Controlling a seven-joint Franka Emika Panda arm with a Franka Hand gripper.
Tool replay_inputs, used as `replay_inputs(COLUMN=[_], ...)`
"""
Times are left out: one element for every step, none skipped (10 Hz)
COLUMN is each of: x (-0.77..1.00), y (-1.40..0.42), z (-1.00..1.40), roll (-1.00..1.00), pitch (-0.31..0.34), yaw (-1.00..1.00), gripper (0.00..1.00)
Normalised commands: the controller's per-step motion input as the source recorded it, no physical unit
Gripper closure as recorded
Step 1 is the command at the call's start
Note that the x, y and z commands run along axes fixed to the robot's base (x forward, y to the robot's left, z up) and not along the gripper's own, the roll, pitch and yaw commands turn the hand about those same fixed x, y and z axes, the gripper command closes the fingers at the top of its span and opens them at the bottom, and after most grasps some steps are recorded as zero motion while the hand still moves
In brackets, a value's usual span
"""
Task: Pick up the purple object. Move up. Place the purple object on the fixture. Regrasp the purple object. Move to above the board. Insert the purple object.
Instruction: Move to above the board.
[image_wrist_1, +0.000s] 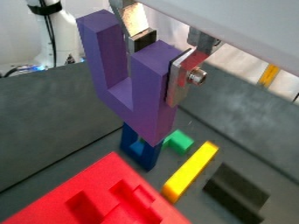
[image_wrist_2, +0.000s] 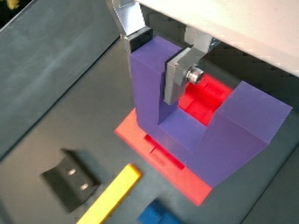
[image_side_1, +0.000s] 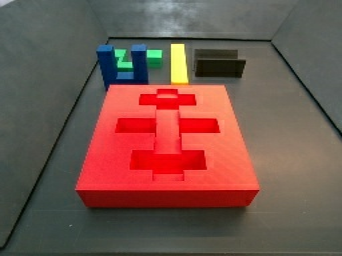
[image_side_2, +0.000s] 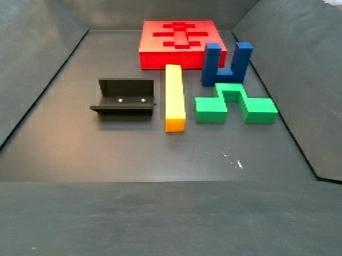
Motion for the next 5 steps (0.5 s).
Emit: replay_inputs(x=[-0.08, -0.07, -0.06, -0.05, -0.03], y=[0.02, 0.04, 0.04, 0.02, 0.02], z=[0.00, 0.01, 0.00, 0.00, 0.00], roll=[-1.00, -0.89, -0.66, -0.44, -0.29], pitch=[-0.035, -0.050, -0.055, -0.051, -0.039], yaw=[-0.02, -0.02, -0.01, -0.01, -0.01], gripper=[1.00, 1.00, 1.00, 1.00, 1.00])
